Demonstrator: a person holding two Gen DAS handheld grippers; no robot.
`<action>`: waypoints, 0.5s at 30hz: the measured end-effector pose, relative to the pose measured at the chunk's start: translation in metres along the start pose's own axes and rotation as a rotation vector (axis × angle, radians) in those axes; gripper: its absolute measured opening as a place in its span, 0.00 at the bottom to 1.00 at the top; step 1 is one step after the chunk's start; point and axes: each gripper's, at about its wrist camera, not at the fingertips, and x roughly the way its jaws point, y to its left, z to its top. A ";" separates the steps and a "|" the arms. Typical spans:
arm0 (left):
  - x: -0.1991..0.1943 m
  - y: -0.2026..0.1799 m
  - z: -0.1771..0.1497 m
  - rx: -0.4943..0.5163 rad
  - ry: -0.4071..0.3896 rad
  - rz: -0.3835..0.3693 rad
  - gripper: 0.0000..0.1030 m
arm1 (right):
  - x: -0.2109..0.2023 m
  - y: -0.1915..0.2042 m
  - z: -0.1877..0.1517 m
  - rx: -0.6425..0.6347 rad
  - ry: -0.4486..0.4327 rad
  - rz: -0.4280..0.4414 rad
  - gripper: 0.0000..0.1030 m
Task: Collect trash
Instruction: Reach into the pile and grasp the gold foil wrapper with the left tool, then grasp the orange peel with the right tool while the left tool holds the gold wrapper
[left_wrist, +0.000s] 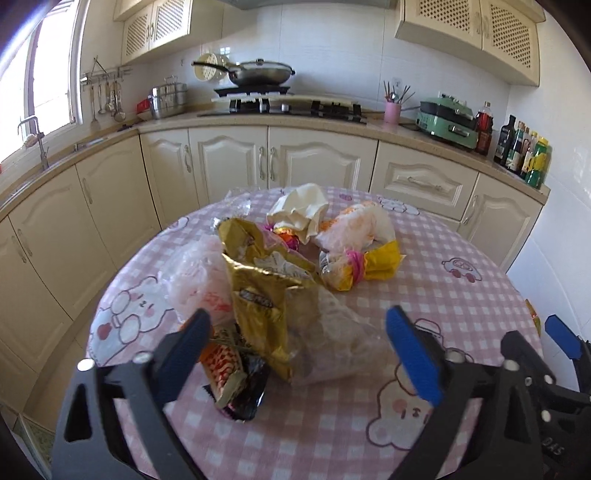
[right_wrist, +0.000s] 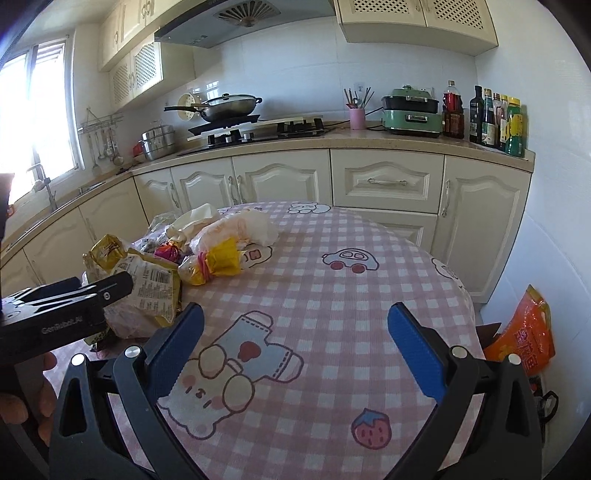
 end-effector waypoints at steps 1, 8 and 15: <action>0.005 0.001 0.001 -0.012 0.017 -0.025 0.66 | 0.002 0.000 0.000 0.000 0.004 0.002 0.93; -0.013 0.005 0.001 -0.041 -0.044 -0.179 0.23 | -0.002 0.005 0.005 0.005 -0.005 0.042 0.93; -0.072 0.036 -0.001 -0.105 -0.190 -0.262 0.22 | -0.009 0.029 0.016 -0.022 -0.002 0.102 0.93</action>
